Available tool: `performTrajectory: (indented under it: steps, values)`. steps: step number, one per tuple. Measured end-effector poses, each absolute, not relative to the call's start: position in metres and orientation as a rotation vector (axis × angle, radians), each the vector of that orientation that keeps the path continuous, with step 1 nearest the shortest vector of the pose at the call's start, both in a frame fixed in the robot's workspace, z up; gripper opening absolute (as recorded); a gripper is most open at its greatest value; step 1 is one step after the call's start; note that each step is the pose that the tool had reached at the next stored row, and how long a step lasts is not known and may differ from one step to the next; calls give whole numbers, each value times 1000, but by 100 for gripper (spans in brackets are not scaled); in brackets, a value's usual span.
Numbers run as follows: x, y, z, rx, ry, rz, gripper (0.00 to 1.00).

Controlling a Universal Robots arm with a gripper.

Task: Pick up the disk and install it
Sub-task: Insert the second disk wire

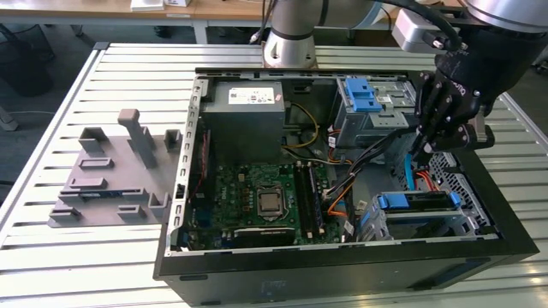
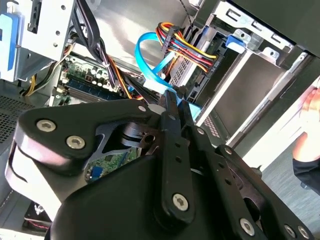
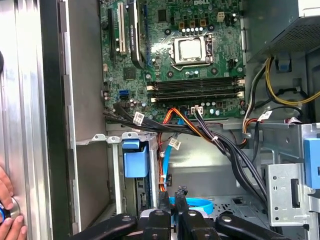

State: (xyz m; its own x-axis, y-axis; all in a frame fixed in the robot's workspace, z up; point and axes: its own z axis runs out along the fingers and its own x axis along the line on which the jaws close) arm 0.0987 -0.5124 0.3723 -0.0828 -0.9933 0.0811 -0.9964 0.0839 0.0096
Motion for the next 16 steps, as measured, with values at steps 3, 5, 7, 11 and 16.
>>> performTrajectory:
  steps: [3, 5, 7, 11, 16]
  values:
    - [99, -512, 371, 2084, -2266, 68, 16]
    - [99, -513, 371, 2093, -2274, 48, 16]
    - [99, -513, 371, 2096, -2278, 41, 16]
    - [99, -513, 371, 2096, -2278, 40, 16]
    - [99, -513, 371, 2097, -2279, 37, 16]
